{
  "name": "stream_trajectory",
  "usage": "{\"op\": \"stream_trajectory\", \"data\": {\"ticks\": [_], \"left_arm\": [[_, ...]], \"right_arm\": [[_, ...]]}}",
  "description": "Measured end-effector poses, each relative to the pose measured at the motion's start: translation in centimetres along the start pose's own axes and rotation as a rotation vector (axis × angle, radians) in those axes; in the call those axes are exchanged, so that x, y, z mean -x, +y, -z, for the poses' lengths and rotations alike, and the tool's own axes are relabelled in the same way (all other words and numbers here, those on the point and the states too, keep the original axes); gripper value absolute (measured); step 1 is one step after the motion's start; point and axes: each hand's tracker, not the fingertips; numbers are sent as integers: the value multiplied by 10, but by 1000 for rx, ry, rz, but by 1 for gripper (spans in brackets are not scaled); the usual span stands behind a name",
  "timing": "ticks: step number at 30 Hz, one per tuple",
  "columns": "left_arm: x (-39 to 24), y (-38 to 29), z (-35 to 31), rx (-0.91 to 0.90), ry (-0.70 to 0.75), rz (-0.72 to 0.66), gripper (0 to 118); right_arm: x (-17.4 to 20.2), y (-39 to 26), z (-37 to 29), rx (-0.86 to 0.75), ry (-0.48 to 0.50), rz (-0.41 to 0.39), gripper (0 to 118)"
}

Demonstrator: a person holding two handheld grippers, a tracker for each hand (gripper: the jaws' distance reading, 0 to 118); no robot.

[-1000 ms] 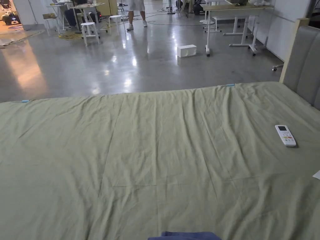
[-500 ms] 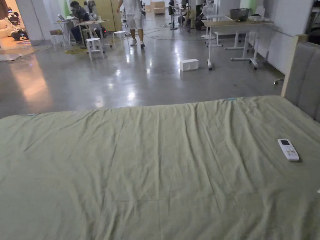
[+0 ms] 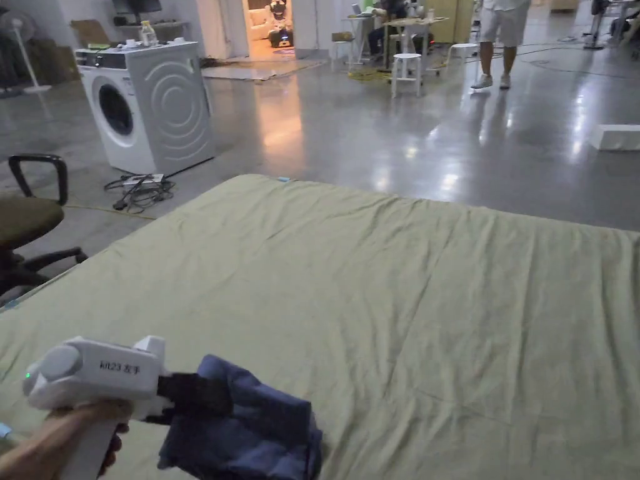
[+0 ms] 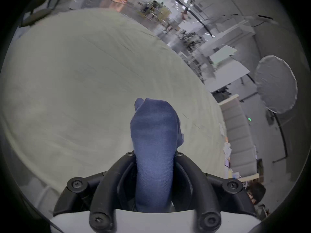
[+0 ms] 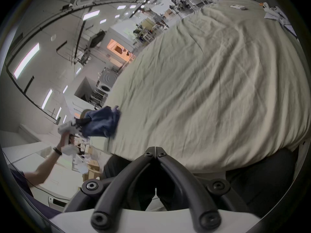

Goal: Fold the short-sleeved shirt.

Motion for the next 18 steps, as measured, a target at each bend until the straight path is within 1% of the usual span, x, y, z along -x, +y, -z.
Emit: {"op": "stream_trajectory", "data": {"ticks": [4,5,6,8,9,10,11,12,13,14,16,17,18], "left_arm": [[27,29,11,16,117,-50,29],[32,34,21,37,153,-53,32],[36,36,31,60,181,-50,37],[38,34,53,76,305,-57,45],[40,34,59,78,360,-53,45],[41,33,62,72,443,-35,58],[43,32,62,66,498,-24,73],[42,35,60,120,578,-31,80],[36,41,54,184,613,-22,85],[26,44,42,165,615,28,87],[0,44,18,64,644,174,87],[-19,40,3,-1,634,243,87],[-38,33,-10,-24,584,293,87]], "right_arm": [[12,-2,11,29,6,-26,0],[17,-1,14,32,3,-46,0],[21,0,17,36,-1,-61,0],[26,3,23,34,-1,-68,0],[27,5,26,38,3,-64,0],[26,7,29,41,4,-57,0],[29,10,30,41,-1,-61,0],[32,13,30,38,-9,-80,0],[35,16,30,33,-9,-96,0],[38,18,28,27,-10,-109,0],[43,24,24,13,-7,-135,0],[47,26,20,-4,-10,-154,0],[50,28,15,-26,-11,-177,0]]}}
